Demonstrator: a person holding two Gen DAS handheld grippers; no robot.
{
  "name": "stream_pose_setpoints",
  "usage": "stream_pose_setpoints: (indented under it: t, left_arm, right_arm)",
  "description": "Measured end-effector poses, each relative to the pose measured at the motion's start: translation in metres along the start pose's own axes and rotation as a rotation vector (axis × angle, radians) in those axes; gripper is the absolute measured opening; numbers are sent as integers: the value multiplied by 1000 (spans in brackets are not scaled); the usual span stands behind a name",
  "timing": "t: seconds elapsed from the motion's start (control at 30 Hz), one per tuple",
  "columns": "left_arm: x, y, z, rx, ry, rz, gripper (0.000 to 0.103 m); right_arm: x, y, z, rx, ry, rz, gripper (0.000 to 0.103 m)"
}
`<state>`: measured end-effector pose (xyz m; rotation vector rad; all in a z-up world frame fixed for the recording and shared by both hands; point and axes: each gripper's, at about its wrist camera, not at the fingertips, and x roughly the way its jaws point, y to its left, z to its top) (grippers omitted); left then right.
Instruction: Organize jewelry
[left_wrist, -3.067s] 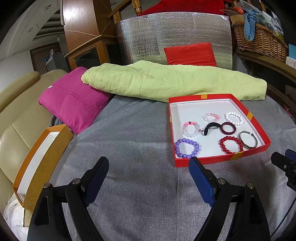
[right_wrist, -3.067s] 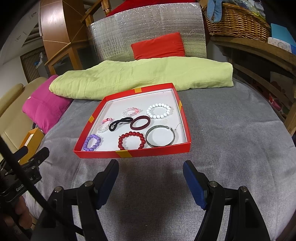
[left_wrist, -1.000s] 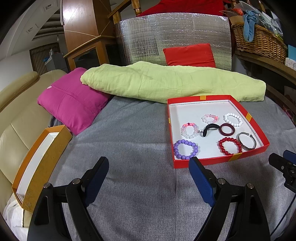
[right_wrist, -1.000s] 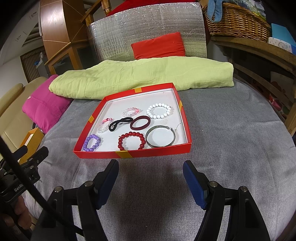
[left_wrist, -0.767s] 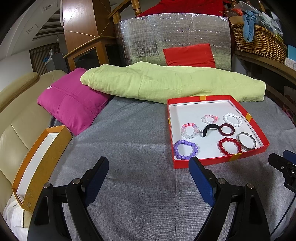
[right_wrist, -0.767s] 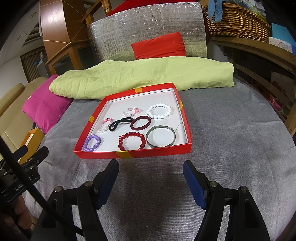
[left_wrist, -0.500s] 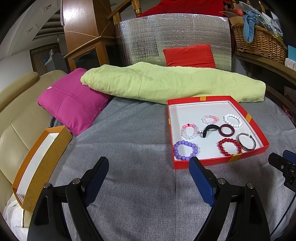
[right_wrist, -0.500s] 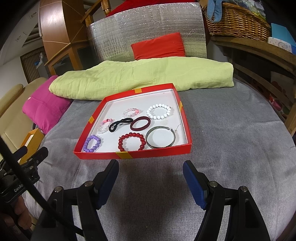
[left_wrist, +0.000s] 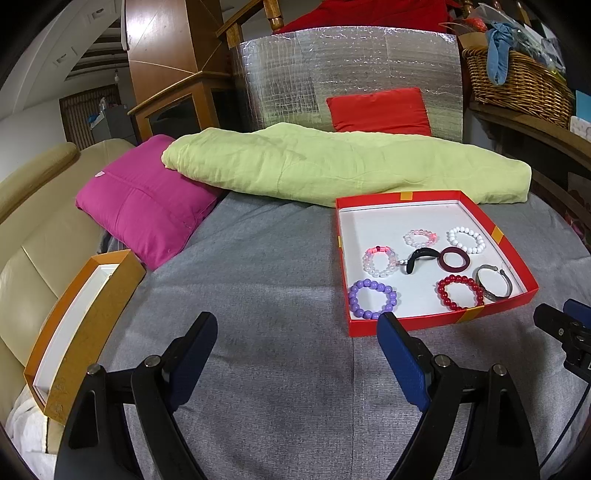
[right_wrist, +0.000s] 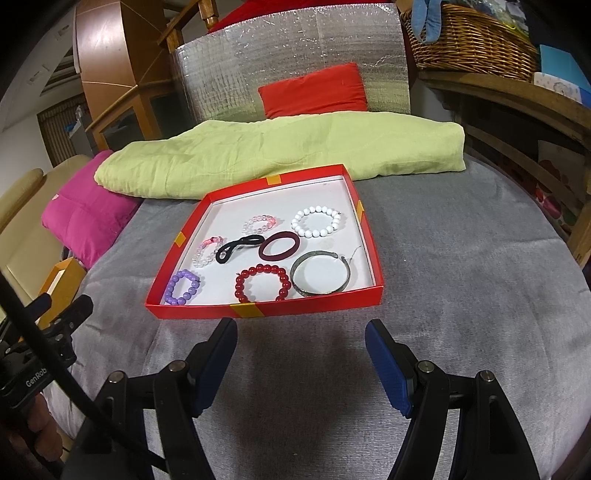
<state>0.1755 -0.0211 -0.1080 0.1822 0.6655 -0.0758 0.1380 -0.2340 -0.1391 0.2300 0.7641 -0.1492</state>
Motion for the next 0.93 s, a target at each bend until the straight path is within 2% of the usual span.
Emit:
stream_pose_setpoints:
  t: [0.8,0.9,0.93]
  left_arm:
    - [2,7,-1,-7,1,-1,88]
    - [13,7,2,19,-14,-48,88]
    - [26,8,5,24,6,-48,88]
  right_arm:
    - [6,9,1,-2,14,-5,75]
    - [10,1,8,-2,18,10,75]
    - [12,-10,14,7,6,-1,75]
